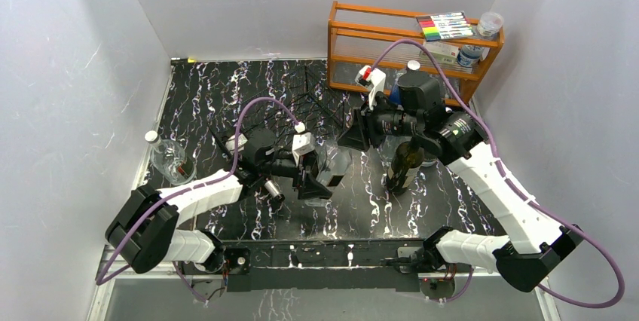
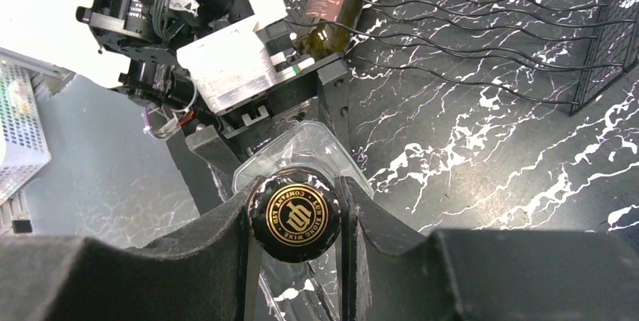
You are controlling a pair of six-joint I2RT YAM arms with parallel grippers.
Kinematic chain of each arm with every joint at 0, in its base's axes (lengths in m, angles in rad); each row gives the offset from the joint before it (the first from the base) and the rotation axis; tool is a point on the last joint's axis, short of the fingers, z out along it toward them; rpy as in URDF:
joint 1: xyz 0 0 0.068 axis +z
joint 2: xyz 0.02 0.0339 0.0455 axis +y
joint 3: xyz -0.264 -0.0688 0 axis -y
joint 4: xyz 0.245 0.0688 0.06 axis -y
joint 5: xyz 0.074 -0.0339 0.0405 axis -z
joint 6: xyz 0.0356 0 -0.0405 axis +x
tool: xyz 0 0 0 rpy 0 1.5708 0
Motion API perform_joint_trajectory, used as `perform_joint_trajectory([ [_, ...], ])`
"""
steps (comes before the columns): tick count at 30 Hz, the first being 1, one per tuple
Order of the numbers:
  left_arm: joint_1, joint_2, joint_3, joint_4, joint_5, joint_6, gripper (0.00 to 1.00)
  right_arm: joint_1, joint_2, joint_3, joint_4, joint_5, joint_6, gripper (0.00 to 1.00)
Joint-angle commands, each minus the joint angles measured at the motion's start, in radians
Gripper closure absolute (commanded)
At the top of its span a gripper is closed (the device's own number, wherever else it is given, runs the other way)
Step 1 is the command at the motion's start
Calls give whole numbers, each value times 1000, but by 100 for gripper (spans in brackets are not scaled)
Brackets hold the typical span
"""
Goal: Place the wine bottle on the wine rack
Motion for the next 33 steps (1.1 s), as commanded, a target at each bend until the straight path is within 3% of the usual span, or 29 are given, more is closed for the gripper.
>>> perform_joint_trajectory([
  [1, 3, -25, 25, 27, -67, 69, 37, 0, -52, 10, 187, -44, 67, 100],
  [3, 3, -29, 23, 31, -103, 91, 52, 0, -52, 3, 188, -46, 71, 100],
  [7, 3, -42, 46, -44, -171, 199, 98, -1, -50, -3, 163, -25, 72, 100],
  [10, 3, -61, 73, -118, -238, 306, 100, -1, -41, 12, 111, 2, 64, 100],
  [13, 3, -94, 115, -177, -298, 423, 100, -1, -5, 79, -8, 24, 32, 61],
  [18, 2, -133, 184, -262, -411, 670, 100, -1, 1, 142, -129, 117, 9, 39],
  [26, -19, -137, 324, -422, -587, 1148, 100, -1, -34, 177, -88, 212, 38, 19],
  [33, -29, -159, 357, -442, -665, 1386, 100, -1, 14, 216, -146, 283, 34, 16],
])
